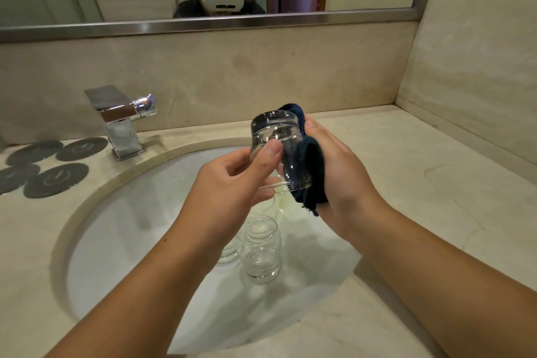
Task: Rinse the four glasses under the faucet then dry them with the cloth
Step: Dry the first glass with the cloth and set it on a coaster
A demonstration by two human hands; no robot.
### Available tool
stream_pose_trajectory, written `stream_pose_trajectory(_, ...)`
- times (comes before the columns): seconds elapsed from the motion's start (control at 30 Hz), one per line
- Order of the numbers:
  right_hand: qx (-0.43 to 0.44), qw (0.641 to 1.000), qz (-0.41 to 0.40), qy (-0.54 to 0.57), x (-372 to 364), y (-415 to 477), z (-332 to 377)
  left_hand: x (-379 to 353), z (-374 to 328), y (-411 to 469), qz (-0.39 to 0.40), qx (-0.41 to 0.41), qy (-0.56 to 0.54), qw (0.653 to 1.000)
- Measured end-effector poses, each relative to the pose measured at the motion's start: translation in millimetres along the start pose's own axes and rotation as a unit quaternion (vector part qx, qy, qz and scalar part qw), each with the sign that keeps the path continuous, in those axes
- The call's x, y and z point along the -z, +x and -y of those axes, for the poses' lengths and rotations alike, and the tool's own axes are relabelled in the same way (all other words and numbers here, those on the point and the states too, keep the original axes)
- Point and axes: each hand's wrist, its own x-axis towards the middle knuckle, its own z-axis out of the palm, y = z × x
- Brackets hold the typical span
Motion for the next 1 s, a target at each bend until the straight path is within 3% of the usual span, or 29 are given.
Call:
stream_pose_trajectory(0.1, -0.031, 0.999, 0.008, 0.024, -1.5, -2.0, -1.3, -1.8, -2.0, 0.0, 0.005, -0.011, 0.013, 1.0)
stream_pose_trajectory(0.23, 0.01, 0.999, -0.02, 0.035, -3.1, -2.4, -3.4, -4.0, -6.3, -1.9, -0.013, -0.037, 0.089, 0.995)
stream_pose_trajectory(0.37, 0.06, 0.997, -0.04, -0.022, -2.9, -0.9, -3.4, -1.0, -1.5, 2.5, -0.064, -0.026, 0.067, 0.995)
stream_pose_trajectory(0.57, 0.097, 0.991, -0.036, -0.084, 0.4, -0.1, -3.3, -4.4, -2.8, -0.5, -0.052, -0.019, 0.038, 0.998)
stream_pose_trajectory(1.0, -0.012, 1.0, -0.007, -0.02, 1.6, 0.1, 1.2, 2.3, -3.2, 5.4, 0.018, 0.082, -0.102, 0.991)
